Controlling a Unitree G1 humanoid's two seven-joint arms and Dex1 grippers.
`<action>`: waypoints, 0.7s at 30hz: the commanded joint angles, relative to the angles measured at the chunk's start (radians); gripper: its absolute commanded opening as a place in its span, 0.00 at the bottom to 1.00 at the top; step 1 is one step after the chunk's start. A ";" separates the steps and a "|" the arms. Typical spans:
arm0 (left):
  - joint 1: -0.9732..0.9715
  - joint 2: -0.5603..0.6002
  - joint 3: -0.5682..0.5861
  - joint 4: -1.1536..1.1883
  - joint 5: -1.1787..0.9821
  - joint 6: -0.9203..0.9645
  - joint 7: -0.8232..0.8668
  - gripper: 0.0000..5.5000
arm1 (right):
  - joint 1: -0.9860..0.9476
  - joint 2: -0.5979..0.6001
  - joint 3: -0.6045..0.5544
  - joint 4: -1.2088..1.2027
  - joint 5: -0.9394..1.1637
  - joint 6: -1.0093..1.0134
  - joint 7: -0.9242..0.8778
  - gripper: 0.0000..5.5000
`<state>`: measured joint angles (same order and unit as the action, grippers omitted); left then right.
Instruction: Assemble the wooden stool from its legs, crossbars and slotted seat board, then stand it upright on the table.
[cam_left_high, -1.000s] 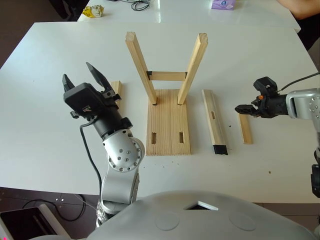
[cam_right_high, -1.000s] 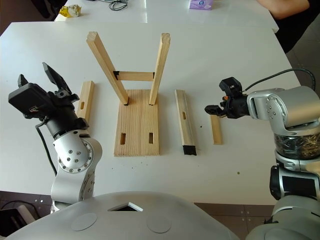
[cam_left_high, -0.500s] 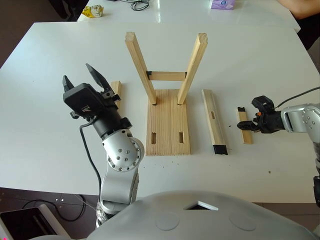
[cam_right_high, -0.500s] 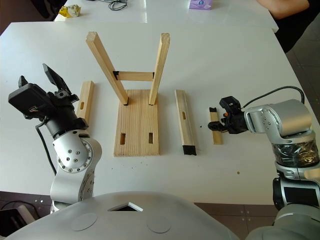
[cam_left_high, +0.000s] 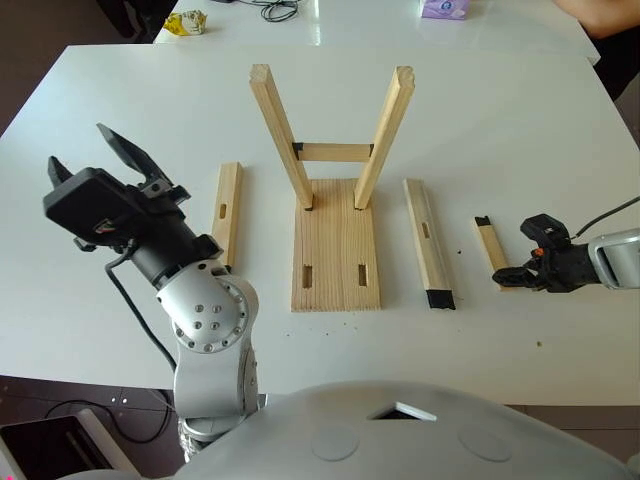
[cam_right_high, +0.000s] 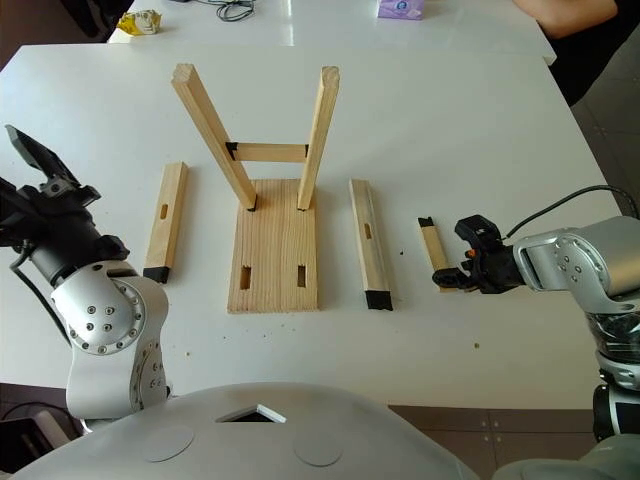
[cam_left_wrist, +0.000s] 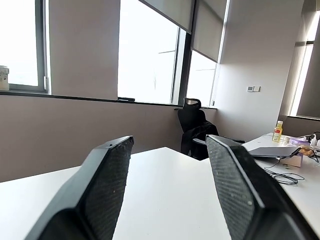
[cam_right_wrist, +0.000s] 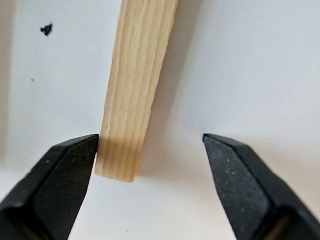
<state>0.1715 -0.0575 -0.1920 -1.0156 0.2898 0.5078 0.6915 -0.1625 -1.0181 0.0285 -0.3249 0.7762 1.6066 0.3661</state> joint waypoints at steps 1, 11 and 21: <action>-0.006 -0.060 0.087 -0.026 -0.003 0.022 -0.049 0.50 | 0.027 0.031 0.000 -0.007 -0.004 0.007 -0.022 0.58; 0.018 -0.070 0.240 -0.030 -0.040 0.010 -0.150 0.50 | 0.039 0.093 -0.030 -0.041 0.009 0.007 -0.057 0.30; 0.047 -0.063 0.403 -0.031 -0.142 0.004 -0.229 0.50 | 0.069 0.124 -0.078 -0.080 0.024 0.007 -0.115 0.24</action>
<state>0.2100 -0.0642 0.1795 -1.0428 0.1718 0.5085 0.4775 -0.1102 -0.9198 -0.0506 -0.4015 0.7855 1.6041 0.2640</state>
